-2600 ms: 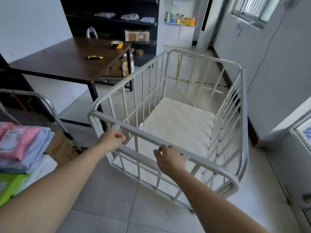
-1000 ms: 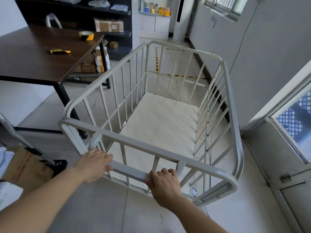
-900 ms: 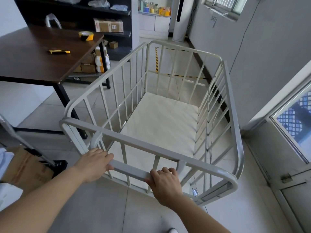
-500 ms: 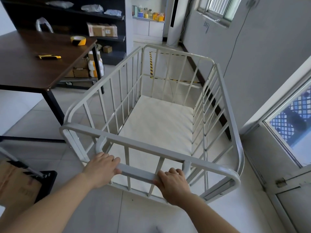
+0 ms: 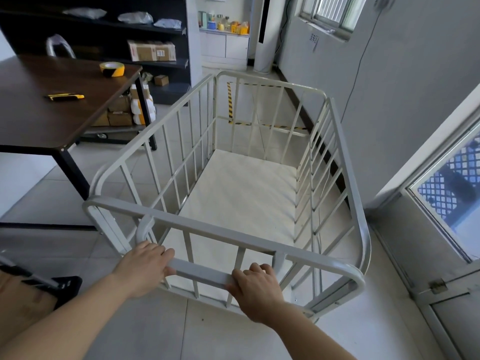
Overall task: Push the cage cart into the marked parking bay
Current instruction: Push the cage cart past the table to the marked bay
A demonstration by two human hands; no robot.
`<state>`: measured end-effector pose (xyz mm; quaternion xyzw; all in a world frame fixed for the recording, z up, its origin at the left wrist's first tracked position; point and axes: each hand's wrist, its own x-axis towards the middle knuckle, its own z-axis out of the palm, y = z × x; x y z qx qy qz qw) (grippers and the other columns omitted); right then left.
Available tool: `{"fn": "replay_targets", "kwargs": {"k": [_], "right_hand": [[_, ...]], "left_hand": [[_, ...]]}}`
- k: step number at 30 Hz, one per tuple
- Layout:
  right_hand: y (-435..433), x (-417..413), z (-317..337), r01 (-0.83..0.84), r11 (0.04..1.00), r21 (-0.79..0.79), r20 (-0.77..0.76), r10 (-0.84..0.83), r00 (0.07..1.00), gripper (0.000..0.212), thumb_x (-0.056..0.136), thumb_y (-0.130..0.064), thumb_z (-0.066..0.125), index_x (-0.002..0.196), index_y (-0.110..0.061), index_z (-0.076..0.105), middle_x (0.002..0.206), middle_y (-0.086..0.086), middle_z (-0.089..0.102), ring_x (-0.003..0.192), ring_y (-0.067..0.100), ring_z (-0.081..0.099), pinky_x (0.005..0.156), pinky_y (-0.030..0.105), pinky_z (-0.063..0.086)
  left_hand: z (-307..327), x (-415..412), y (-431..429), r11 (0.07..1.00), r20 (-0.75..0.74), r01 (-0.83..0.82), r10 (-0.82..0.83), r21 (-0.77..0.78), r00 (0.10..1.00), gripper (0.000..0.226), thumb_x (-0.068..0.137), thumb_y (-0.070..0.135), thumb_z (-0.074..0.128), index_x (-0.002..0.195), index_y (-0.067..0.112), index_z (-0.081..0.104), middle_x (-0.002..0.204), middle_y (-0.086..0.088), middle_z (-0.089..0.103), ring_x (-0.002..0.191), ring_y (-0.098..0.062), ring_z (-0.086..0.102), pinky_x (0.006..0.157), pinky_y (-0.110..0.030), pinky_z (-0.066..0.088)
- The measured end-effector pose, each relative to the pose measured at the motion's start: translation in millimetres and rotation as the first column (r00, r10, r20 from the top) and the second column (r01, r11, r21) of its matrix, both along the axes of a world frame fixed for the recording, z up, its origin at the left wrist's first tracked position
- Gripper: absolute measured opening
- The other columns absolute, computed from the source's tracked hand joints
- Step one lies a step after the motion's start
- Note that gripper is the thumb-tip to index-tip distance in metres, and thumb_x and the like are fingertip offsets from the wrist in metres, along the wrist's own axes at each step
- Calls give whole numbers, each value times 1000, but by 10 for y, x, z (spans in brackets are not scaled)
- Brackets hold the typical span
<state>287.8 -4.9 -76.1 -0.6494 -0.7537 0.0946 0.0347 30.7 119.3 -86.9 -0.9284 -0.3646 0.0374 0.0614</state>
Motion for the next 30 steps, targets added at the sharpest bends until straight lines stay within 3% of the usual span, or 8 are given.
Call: {"fn": "replay_targets", "kwargs": {"k": [2,5,10,15,20,25,30], "right_hand": [[64,21,-15,2,1000,10,-2,-2,1000,81,74,-62,-17,96,-18,46,92,6,66,94,30,48,94,42,31],[155,51,-30,-2,1000,4,-3,2,1000,82,71,-63,-19,95,-18,46,92,6,66,94,30,48,93,41,31],[273,92,-43,-19,1000,-9,14,19,1000,73,78,-61,-12,94,-19,45,90,5,66,91,30,48,94,42,32],[381,120,-72,-17,1000,3,6,17,1000,64,82,-60,-7,90,-19,42,87,5,66,89,29,48,92,42,31],[473,137,-74,-44,999,-26,39,45,998,61,82,-61,-10,86,-20,34,78,8,61,75,31,40,76,41,28],[627,154,-10,-73,994,-76,30,75,997,38,99,-49,17,89,-18,34,79,12,59,70,33,38,70,41,25],[767,126,41,-67,990,-121,40,72,997,34,100,-48,19,90,-18,35,77,7,48,72,33,39,73,41,26]], "left_hand": [[46,39,38,998,9,-18,19,-52,1000,26,80,45,65,83,21,53,76,6,59,73,-18,59,79,-34,51],[48,91,108,996,-53,-52,49,-67,997,33,96,48,34,108,20,48,105,4,56,103,-20,51,100,-31,33],[9,114,239,994,-117,-92,85,-61,990,33,97,49,29,110,23,44,108,5,55,105,-17,48,101,-30,31],[20,153,346,994,-75,-87,82,-66,994,31,96,48,33,101,21,46,102,4,56,100,-19,50,99,-32,33],[64,166,408,995,-55,-73,70,-62,996,32,95,49,34,100,21,48,102,5,57,101,-19,52,97,-29,33],[168,213,509,998,-54,-63,63,-6,997,27,90,50,50,96,24,52,94,9,60,91,-14,56,87,-26,38],[193,228,682,988,-188,-115,94,-104,978,35,96,53,29,109,24,45,111,7,55,105,-15,48,96,-25,29]]}}
